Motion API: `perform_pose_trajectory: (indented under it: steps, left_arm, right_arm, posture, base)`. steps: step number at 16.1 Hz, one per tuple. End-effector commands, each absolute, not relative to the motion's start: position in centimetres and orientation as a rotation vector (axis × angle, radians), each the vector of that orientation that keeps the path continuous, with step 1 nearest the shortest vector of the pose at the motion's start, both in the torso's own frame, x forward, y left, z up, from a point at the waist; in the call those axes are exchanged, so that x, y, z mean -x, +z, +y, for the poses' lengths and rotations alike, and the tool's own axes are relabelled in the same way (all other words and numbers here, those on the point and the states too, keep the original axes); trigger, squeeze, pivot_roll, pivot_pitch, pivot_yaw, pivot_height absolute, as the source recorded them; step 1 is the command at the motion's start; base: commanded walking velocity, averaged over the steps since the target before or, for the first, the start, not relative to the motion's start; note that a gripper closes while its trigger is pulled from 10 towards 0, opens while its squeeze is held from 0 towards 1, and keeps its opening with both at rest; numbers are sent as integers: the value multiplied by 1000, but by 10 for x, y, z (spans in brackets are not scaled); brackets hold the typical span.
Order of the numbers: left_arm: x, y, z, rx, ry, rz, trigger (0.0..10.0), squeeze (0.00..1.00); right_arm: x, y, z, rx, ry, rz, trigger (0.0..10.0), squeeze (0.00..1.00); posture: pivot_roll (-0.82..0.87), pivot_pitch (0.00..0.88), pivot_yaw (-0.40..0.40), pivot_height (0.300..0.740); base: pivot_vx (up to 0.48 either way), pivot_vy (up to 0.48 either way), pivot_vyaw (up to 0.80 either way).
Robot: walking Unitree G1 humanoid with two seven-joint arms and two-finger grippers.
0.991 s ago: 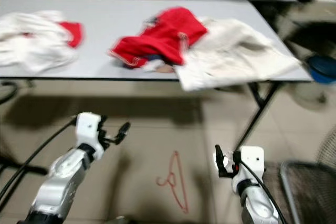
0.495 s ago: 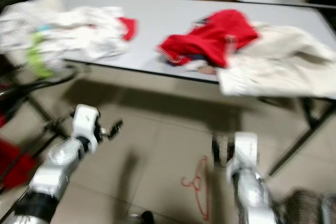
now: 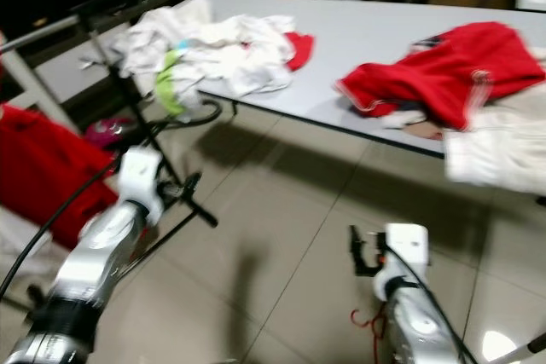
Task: Hang hanger
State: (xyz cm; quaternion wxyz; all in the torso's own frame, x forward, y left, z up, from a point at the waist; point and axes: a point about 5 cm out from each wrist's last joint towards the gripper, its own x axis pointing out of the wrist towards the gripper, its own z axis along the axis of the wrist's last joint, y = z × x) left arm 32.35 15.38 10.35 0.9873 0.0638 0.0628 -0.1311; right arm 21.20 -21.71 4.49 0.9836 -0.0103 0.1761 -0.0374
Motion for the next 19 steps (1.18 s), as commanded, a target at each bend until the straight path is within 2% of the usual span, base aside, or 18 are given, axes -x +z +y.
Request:
perform_pose_trajectory:
  steps: [1, 4, 7, 10, 11, 12, 15, 16, 17, 19]
  left_arm:
    - [-324, 107, 167, -125, -198, 114, 10000, 0]
    - [-317, 108, 177, -67, -185, 119, 10000, 0]
    - [-305, 103, 186, -62, -168, 142, 10000, 0]
    - [-288, 96, 186, -58, -127, 154, 10000, 0]
    - [-285, 97, 181, -51, -140, 152, 10000, 0]
    - [-281, 97, 179, -38, -151, 161, 10000, 0]
    - [-275, 90, 176, -33, -154, 182, 10000, 0]
    - [-274, 89, 175, -30, -158, 184, 10000, 0]
    - [-273, 92, 170, -25, -164, 179, 10000, 0]
    - [-275, 95, 168, -24, -166, 173, 10000, 0]
  right_arm:
    - [-217, 53, -204, -21, -51, 331, 10000, 1000]
    - [-221, 51, -193, -17, -13, 339, 10000, 1000]
    - [-229, 62, -179, -1, 66, 304, 10000, 1000]
    - [-249, 70, -180, 39, 88, 280, 10000, 1000]
    - [-254, 69, -188, 89, 12, 271, 10000, 1000]
    - [-260, 70, -201, 185, -167, 241, 10000, 1000]
    - [-263, 77, -206, 239, -148, 189, 10000, 1000]
    - [-262, 73, -207, 225, -136, 234, 10000, 1000]
    - [-259, 76, -207, 131, -120, 221, 10000, 1000]
    - [-257, 77, -206, 147, -90, 185, 10000, 1000]
  posture:
    - [-157, 0, 171, 740]
    - [-116, 0, 153, 740]
    - [-81, 0, 111, 740]
    - [-26, 0, 36, 740]
    - [-12, 0, 20, 740]
    - [-17, 0, 14, 740]
    - [-11, 0, 0, 740]
    - [-12, 0, -2, 740]
    - [-17, 0, -1, 740]
    - [-18, 0, 2, 740]
  base:
    - [0, 0, 800]
    - [0, 0, 800]
    - [301, 0, 800]
    - [316, 0, 800]
    - [349, 0, 800]
    - [356, 0, 0]
    - [366, 0, 0]
    - [368, 0, 0]
    - [368, 0, 0]
    - [369, 0, 0]
